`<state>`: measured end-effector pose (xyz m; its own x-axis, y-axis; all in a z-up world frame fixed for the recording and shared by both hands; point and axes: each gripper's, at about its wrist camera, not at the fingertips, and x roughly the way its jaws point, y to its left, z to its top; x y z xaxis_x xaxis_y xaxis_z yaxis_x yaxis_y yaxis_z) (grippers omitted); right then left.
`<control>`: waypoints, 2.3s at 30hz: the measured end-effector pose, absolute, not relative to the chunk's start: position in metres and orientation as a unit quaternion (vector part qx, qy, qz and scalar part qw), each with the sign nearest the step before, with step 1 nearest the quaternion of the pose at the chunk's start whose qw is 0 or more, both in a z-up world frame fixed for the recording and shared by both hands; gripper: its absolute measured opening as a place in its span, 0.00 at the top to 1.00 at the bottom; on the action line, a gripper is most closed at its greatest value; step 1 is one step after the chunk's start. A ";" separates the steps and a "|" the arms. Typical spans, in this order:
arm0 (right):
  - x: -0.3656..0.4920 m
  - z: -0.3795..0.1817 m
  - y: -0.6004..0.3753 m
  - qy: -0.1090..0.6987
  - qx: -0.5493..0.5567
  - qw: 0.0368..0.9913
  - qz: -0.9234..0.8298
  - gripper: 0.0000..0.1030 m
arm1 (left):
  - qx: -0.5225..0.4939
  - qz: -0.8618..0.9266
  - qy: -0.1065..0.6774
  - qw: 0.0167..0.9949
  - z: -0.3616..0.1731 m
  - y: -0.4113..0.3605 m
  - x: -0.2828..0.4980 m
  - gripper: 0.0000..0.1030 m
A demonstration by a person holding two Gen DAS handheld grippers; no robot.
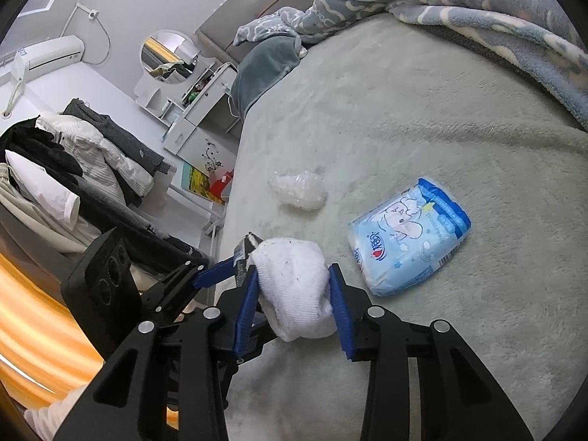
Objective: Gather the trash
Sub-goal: 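Grasp the white fluffy ball with the right tool, then grasp the black 'face' tissue packet with the left tool, then lift the black packet and white ball off the bed with both tools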
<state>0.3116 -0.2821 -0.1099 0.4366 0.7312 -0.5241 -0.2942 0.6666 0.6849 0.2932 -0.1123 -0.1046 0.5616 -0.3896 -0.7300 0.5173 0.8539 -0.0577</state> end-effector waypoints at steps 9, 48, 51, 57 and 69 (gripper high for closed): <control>0.313 -0.116 -0.286 0.429 0.268 0.802 0.316 0.62 | 0.092 -0.273 0.399 0.871 -0.116 -0.123 0.300 0.18; 0.283 -0.050 -0.285 0.373 0.228 0.831 0.345 0.62 | 0.042 -0.185 0.383 0.904 -0.074 -0.092 0.249 0.37; 0.277 -0.046 -0.284 0.375 0.218 0.831 0.349 0.62 | 0.034 -0.171 0.381 0.908 -0.071 -0.087 0.241 0.36; 0.268 -0.039 -0.279 0.376 0.205 0.830 0.358 0.62 | 0.025 -0.140 0.377 0.915 -0.065 -0.070 0.225 0.36; 0.258 -0.032 -0.259 0.384 0.180 0.823 0.379 0.62 | -0.013 -0.098 0.387 0.917 -0.066 -0.028 0.193 0.36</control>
<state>0.2582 -0.2587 -0.0322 0.4186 0.7615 -0.4949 -0.4858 0.6481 0.5865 0.1928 -0.0277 -0.0660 0.6815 -0.1891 -0.7070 0.1691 0.9806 -0.0992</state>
